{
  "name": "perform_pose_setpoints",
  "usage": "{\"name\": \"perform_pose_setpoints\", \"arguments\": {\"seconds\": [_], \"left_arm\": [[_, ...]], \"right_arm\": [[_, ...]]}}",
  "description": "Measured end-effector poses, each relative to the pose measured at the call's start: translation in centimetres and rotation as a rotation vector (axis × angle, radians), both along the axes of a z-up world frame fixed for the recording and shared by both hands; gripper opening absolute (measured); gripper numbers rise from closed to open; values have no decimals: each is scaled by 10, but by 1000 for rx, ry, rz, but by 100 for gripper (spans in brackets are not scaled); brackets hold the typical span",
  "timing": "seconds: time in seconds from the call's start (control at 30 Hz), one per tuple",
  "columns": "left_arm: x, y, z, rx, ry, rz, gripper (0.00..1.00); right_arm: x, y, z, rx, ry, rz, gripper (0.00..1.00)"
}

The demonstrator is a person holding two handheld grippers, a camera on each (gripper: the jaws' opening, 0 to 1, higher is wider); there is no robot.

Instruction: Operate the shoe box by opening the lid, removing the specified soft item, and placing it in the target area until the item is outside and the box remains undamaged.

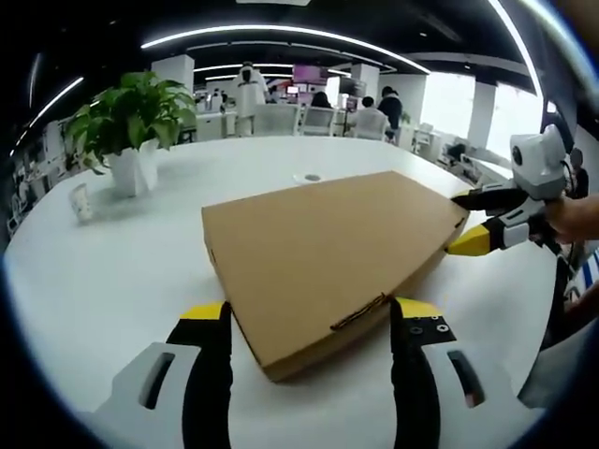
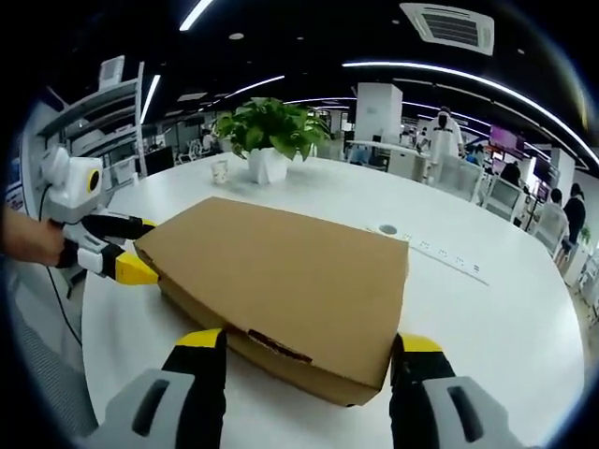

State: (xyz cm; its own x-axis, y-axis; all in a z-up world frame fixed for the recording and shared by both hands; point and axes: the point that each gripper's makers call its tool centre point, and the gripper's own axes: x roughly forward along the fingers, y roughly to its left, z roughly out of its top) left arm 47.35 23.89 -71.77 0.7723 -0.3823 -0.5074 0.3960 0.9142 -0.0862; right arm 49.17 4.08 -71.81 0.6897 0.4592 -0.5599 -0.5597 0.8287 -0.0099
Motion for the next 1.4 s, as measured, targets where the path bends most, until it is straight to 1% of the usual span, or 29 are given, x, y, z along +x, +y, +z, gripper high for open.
{"name": "perform_pose_setpoints", "arguments": {"seconds": [0.5, 1.13, 1.4], "left_arm": [[0, 9, 1, 10, 6, -18, 66], [4, 22, 0, 19, 17, -66, 66], [5, 30, 0, 20, 26, -88, 65]], "right_arm": [[-6, 9, 0, -3, -3, -43, 69], [-14, 23, 0, -6, 1, -100, 69], [-17, 31, -1, -7, 0, -120, 69]]}}
